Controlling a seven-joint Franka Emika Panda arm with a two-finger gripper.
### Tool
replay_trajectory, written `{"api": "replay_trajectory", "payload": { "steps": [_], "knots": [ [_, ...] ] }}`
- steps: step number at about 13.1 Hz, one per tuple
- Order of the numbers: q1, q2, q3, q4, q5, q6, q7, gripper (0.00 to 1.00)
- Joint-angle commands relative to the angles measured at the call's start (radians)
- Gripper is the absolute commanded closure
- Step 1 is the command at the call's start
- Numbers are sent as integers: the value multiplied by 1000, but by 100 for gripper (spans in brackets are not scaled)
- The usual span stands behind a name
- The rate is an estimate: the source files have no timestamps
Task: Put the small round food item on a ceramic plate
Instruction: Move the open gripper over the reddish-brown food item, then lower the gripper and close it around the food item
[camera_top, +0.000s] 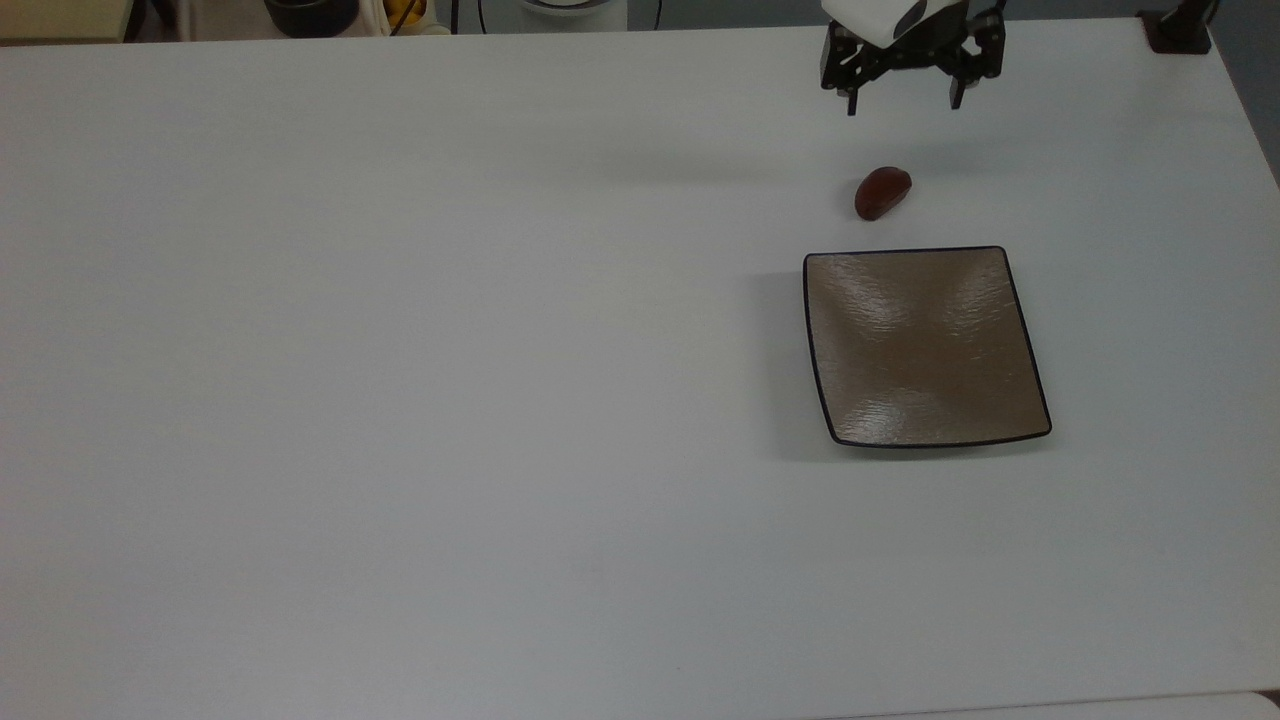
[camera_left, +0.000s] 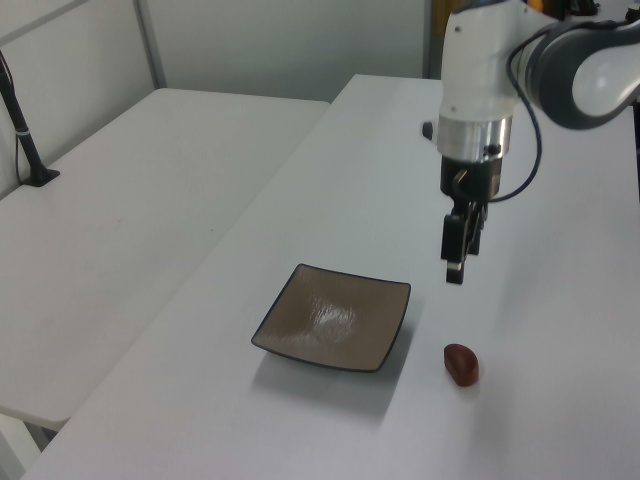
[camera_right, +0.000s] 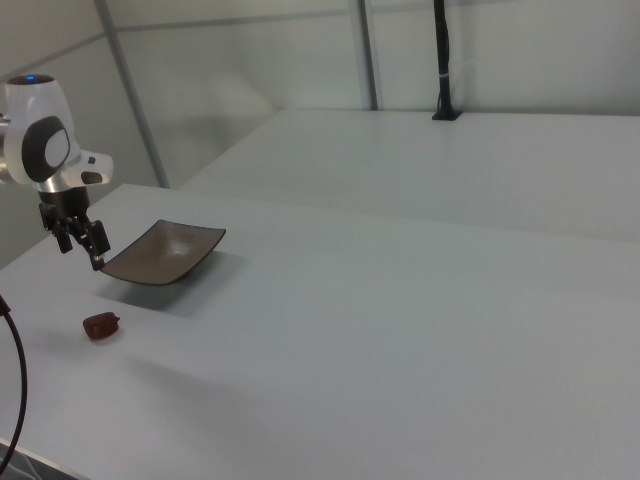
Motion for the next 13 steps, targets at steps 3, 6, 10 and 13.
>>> {"api": "replay_trajectory", "payload": {
  "steps": [3,6,10,13],
  "knots": [
    [41,82,0,-11,-24,110,307,0],
    [61,148,0,-11,-68,156,339,0],
    [84,230,0,-9,-128,173,367,0],
    [110,286,0,-8,-177,216,407,0]
  ]
}}
